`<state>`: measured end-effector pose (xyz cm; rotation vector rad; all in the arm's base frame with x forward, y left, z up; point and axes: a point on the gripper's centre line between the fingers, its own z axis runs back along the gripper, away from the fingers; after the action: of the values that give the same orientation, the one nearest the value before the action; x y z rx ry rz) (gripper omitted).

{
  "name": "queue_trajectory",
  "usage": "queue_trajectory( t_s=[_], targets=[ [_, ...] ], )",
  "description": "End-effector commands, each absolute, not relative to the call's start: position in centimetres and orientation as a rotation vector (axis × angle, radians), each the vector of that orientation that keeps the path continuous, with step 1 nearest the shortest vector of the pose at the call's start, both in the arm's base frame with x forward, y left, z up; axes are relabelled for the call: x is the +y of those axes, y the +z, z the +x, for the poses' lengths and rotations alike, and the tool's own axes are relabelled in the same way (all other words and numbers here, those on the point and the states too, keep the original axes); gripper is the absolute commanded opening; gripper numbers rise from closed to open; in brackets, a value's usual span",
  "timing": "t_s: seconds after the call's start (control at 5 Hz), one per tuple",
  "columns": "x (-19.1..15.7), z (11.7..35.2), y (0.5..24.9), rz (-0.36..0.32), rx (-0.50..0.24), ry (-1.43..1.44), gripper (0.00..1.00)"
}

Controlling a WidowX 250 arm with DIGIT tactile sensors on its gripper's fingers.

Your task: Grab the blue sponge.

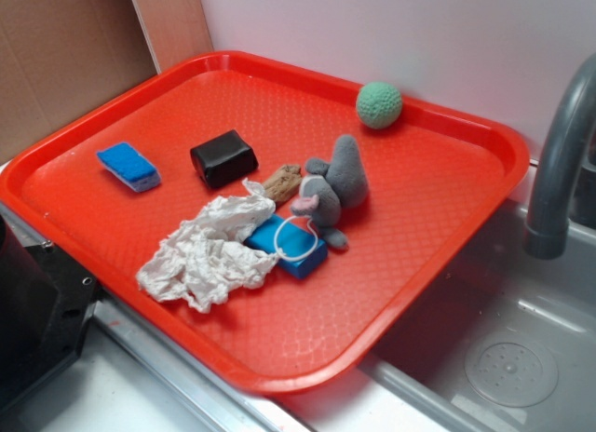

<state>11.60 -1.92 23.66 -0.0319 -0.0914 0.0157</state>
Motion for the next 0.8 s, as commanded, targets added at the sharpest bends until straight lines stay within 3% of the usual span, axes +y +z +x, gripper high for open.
queue_trajectory(
  t_s=[0.0,0.2,0.4,0.6],
  targets=[
    [-1.9,11.6,23.7,-0.032,-0.091,0.016,1.00],
    [2.1,16.6,18.7,0.034,-0.106,0.263,1.00],
    [4.3,20.2,14.8,-0.039,-0.174,0.515,1.00],
    [6.9,19.7,11.9,-0.095,-0.192,0.769,1.00]
  ],
)
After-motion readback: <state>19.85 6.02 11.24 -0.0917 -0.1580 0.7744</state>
